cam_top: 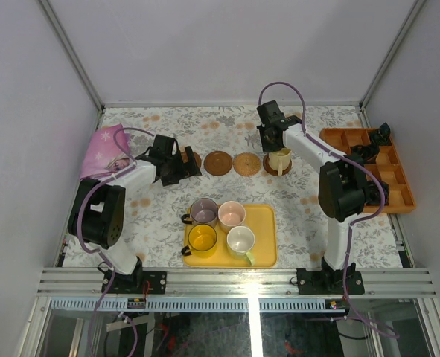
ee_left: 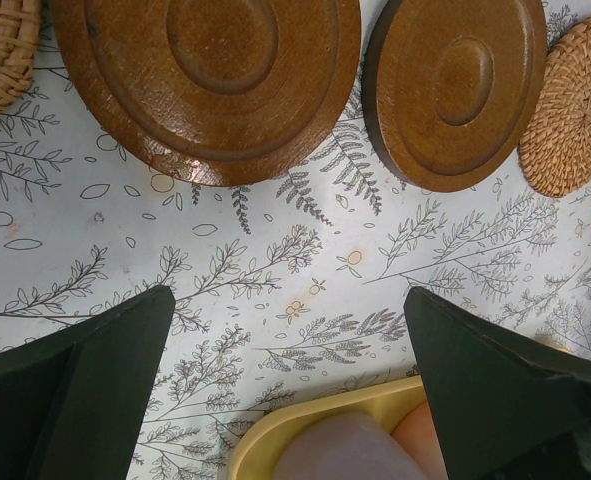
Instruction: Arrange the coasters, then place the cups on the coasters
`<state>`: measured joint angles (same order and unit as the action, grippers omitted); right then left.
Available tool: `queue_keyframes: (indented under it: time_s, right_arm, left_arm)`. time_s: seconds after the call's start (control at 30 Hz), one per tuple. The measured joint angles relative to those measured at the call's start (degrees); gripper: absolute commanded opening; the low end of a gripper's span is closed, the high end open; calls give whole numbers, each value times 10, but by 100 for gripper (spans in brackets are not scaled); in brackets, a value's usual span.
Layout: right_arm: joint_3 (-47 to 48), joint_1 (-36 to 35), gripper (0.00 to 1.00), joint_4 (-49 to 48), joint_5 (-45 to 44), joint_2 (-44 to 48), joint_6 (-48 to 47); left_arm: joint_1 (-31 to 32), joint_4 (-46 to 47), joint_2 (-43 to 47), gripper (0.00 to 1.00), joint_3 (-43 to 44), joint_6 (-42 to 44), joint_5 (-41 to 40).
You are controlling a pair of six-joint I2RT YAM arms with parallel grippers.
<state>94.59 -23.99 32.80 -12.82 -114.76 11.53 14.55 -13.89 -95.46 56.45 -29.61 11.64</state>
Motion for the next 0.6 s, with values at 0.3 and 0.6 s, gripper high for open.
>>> queue_keyframes:
  time_s: [0.3, 0.6]
  right_arm:
    - [-3, 0, 0, -3, 3, 2, 0]
    - [-27, 0, 0, -25, 4, 16, 0]
  left_arm:
    - [0, 0, -3, 100, 0, 0, 0]
    - [0, 0, -6, 100, 0, 0, 0]
